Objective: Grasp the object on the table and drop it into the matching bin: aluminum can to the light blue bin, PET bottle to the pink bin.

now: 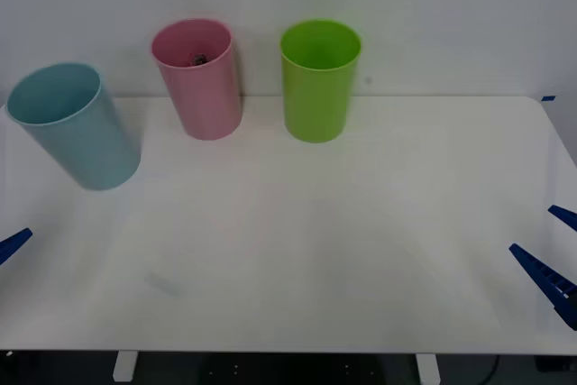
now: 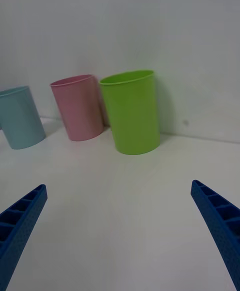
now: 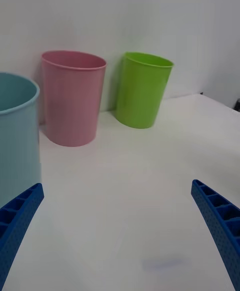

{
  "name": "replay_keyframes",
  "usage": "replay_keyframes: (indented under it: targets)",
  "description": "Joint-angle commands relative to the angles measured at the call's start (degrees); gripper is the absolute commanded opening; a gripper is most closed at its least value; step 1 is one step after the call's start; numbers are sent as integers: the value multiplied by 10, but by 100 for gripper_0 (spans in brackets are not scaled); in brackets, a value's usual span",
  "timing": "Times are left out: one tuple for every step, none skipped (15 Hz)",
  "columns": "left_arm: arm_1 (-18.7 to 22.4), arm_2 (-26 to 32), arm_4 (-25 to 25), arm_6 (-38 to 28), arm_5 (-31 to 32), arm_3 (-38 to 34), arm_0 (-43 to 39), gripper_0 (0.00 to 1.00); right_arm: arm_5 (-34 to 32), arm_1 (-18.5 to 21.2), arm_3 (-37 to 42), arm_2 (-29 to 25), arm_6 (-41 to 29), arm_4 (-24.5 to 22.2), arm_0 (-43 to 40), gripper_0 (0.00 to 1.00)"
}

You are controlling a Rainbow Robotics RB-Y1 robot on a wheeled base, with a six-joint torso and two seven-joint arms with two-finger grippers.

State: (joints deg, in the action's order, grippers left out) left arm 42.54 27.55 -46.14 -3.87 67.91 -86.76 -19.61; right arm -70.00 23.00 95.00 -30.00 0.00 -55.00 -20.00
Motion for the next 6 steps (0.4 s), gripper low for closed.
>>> replay_keyframes:
  targets:
    - [0, -6, 0, -1, 1, 0, -5, 100, 0, 0, 0, 0, 0, 0, 0, 100]
    - [-1, -9, 0, -2, 1, 0, -7, 100, 0, 0, 0, 0, 0, 0, 0, 100]
    - [0, -10, 0, -2, 1, 0, -8, 100, 0, 0, 0, 0, 0, 0, 0, 100]
    - [0, -10, 0, -2, 1, 0, -8, 100, 0, 0, 0, 0, 0, 0, 0, 100]
    - [0, -10, 0, -2, 1, 0, -8, 100, 0, 0, 0, 0, 0, 0, 0, 100]
    - [0, -10, 0, -2, 1, 0, -8, 100, 0, 0, 0, 0, 0, 0, 0, 100]
